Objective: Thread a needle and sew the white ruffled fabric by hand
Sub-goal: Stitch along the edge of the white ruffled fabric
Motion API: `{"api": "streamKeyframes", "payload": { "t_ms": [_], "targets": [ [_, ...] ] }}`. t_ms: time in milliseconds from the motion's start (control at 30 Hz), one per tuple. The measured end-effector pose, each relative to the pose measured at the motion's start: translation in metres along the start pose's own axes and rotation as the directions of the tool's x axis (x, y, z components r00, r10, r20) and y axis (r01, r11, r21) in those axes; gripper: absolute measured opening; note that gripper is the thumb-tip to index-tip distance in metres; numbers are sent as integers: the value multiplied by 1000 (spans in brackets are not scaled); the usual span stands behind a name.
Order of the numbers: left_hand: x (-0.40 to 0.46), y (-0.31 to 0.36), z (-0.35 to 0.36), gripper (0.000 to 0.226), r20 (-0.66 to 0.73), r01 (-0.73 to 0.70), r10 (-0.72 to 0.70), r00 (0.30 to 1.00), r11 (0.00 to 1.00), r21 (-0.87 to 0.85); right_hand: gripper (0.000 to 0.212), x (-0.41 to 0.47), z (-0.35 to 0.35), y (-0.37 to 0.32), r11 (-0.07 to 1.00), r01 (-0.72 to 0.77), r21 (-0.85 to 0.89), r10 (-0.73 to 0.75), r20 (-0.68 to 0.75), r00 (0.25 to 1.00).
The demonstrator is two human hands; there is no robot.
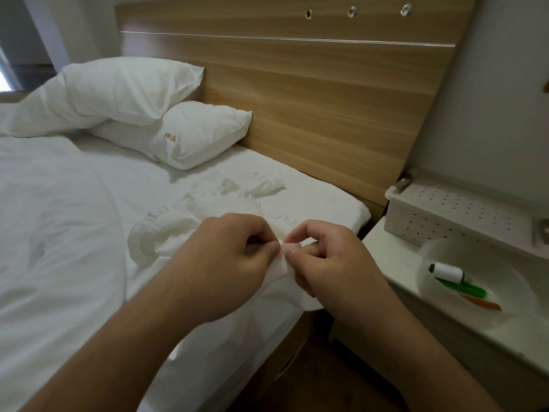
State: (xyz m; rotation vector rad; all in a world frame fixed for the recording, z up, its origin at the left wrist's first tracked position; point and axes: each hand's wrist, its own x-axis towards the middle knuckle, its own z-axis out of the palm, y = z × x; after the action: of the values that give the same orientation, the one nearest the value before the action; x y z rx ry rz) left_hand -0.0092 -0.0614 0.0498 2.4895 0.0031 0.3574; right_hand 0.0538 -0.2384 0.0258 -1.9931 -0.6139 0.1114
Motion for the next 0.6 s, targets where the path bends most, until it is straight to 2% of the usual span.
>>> {"api": "streamKeyframes", "payload": {
  "t_ms": [300,600],
  "targets": [
    [0,-2,-3,13,4,1,-1,1000,999,-34,14,0,-9,-3,963,-63,263,31,125,992],
    [2,-7,-3,13,60,5,-2,998,998,-56,13,3,-13,0,948,-56,313,-1,180,984]
  ]
}}
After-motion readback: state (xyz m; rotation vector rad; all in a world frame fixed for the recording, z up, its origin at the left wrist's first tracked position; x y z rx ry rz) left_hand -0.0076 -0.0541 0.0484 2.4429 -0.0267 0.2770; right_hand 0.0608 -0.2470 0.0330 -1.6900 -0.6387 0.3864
